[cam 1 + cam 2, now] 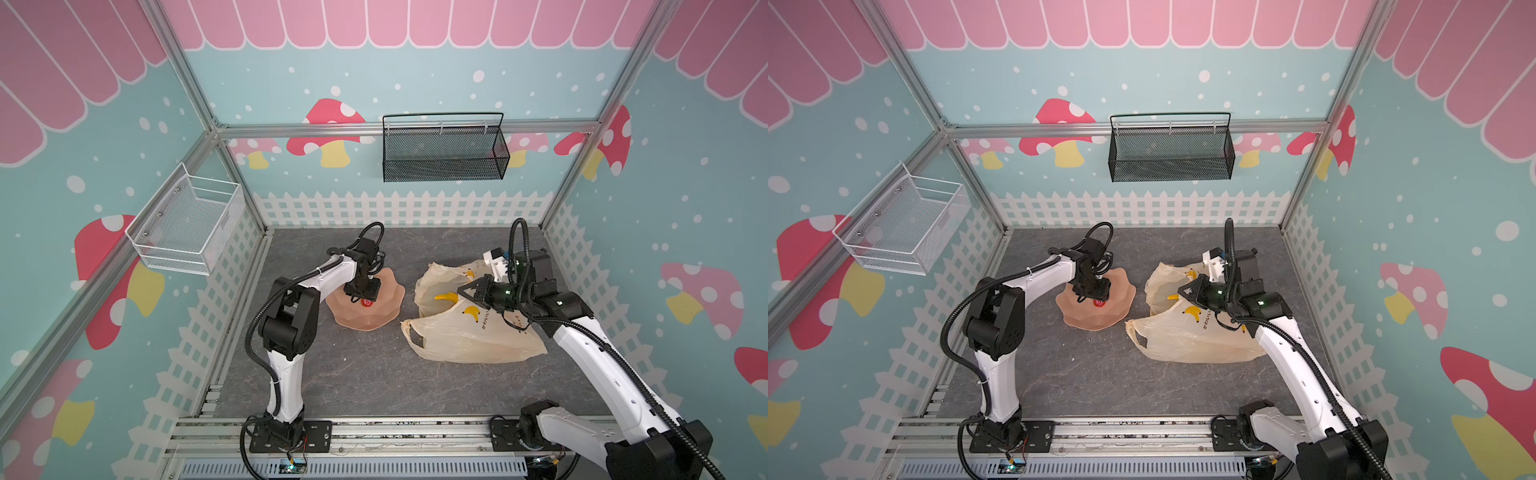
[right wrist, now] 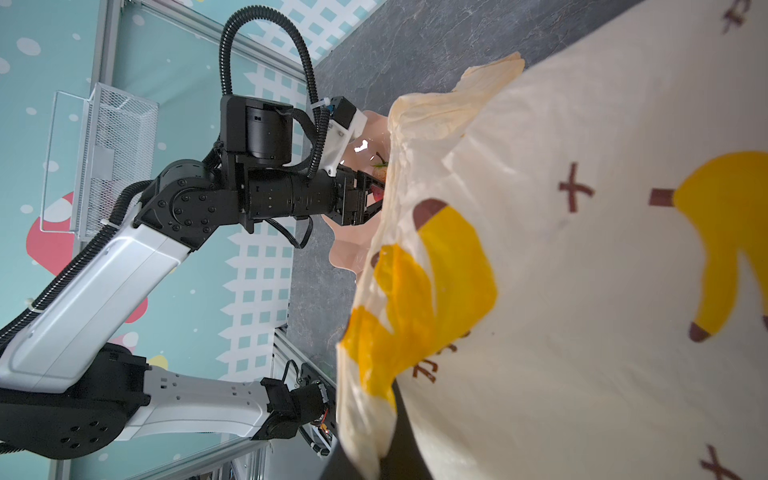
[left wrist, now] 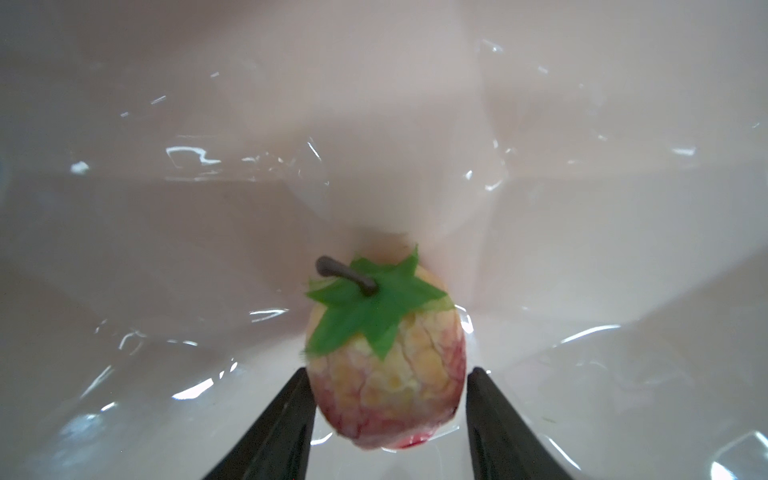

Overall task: Place the fruits into the plastic bag
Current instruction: 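Lower the open left gripper around the pale strawberry in the bowl, then close the left gripper on the pale strawberry and lift it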

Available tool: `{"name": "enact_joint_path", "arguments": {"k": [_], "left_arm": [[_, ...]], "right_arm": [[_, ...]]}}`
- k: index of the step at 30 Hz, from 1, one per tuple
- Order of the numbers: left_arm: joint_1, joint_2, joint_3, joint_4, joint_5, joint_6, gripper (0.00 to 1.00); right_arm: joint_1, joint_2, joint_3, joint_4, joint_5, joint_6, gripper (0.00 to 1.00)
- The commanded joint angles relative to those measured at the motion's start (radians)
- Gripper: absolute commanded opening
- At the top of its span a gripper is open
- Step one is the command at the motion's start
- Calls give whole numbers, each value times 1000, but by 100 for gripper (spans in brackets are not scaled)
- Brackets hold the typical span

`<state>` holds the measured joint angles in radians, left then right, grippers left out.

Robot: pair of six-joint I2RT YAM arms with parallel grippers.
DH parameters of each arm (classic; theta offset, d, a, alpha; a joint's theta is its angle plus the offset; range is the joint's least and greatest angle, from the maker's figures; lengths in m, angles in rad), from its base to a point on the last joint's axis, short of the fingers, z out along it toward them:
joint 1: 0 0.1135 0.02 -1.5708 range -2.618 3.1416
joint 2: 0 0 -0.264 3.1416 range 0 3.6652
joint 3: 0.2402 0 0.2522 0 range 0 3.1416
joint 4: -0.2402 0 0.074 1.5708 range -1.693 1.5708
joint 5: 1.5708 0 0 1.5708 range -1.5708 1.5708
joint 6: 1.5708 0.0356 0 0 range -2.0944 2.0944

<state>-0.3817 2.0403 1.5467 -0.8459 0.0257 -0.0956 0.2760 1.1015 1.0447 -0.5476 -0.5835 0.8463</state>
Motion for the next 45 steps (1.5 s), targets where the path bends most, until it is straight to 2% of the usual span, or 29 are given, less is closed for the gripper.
{"name": "enact_joint_path", "arguments": {"k": [1,9,17,23,36,42,45], "left_arm": [[2,20,-11,13,-19,-9,57],[1,27,-14,20,-37,-13,56],[2,7,-11,19,-18,-12,42],[3,-70,-7,4,9,-16,38],[-10,-298,-55,-12,103,-15,37],[-22,-358,-87,-24,155,27,36],[-71,-375,-102,-23,180,74,35]], "right_arm": [[6,-19,-11,-3,6,10,0],[5,-18,-7,-3,8,9,0],[5,-12,0,-3,10,8,0],[6,-9,3,-4,9,8,0],[5,-7,12,-6,10,7,0],[6,-8,12,-6,9,7,0],[6,-8,12,-7,10,6,0]]}}
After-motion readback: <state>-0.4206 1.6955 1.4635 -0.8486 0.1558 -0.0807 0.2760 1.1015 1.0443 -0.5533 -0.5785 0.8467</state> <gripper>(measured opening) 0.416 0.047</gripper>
